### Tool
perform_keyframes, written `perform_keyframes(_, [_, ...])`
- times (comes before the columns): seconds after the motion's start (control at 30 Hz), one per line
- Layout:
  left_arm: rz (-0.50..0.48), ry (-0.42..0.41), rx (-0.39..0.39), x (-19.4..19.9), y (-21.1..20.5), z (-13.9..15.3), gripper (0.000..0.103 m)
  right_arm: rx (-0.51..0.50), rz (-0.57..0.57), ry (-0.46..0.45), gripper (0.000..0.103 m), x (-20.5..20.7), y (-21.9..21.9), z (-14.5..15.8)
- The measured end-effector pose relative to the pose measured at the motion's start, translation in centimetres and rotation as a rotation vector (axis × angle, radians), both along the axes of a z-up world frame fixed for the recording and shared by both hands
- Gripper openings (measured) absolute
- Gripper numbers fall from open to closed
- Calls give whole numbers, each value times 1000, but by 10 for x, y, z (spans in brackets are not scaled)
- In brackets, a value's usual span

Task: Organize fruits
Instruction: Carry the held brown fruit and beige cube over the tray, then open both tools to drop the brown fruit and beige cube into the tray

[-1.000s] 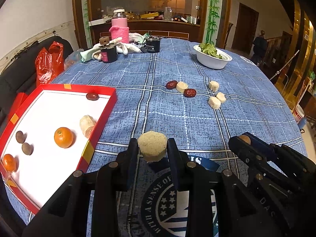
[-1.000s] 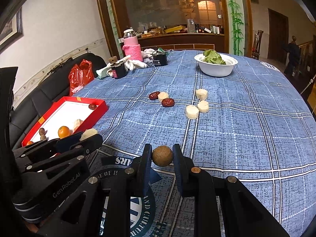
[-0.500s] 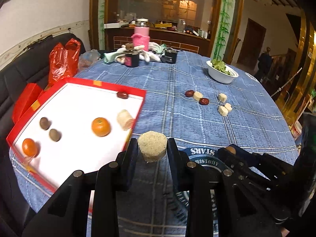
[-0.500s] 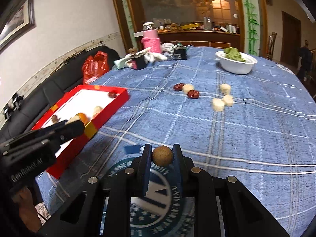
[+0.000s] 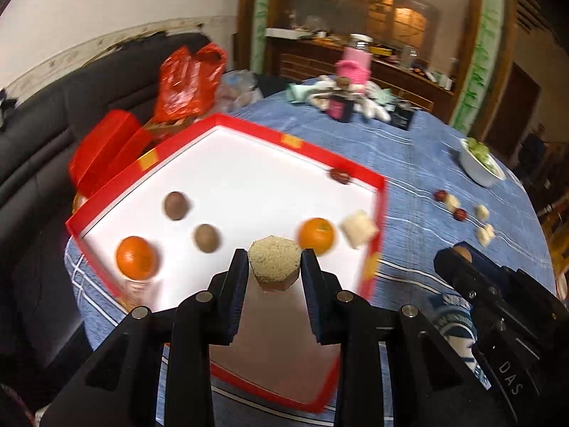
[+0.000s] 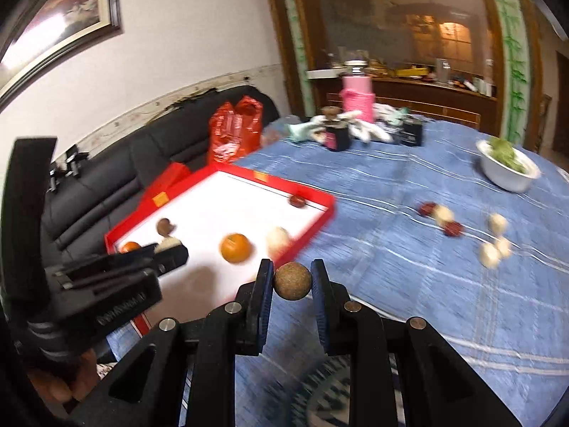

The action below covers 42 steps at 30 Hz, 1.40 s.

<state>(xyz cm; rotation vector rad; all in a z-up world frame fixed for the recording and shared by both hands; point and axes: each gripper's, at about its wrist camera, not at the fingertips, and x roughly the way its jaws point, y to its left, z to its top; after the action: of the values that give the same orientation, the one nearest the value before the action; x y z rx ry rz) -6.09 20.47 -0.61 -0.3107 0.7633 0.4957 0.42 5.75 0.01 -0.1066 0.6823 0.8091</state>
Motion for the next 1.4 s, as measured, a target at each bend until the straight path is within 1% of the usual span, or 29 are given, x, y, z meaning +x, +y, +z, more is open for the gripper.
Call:
perform_keyframes(0.1, [40, 22, -3, 1, 15, -6, 28, 1, 52, 5, 21, 3, 27, -1])
perform_keyframes(0.23, [67, 42, -6, 2, 26, -11, 28, -4, 115, 15, 21, 5, 61, -6])
perform_keyframes(0.37, [97, 50, -11, -1, 36, -14, 28, -41, 152, 44, 21, 6, 82, -18])
perform_keyframes(0.53, [112, 58, -16, -3, 43, -18, 28, -66, 177, 55, 21, 0, 90, -27])
perform_keyframes(0.83, [128, 60, -9, -4, 47, -18, 28, -76, 182, 57, 21, -4, 92, -27])
perform_keyframes(1.03, [134, 62, -6, -1, 51, -16, 28, -74, 163, 59, 21, 0, 90, -28])
perform_keyframes(1.1, [136, 56, -6, 3, 55, -13, 28, -72, 154, 58, 21, 2, 90, -27])
perform_keyframes(1.23, [138, 60, 17, 21, 64, -6, 28, -57, 132, 47, 21, 11, 94, -19])
perform_keyframes(1.33, [148, 80, 18, 33, 70, -9, 28, -42, 107, 49, 21, 26, 104, -12])
perform_keyframes(1.4, [144, 98, 3, 36, 71, -13, 28, -44, 91, 59, 21, 36, 113, -12])
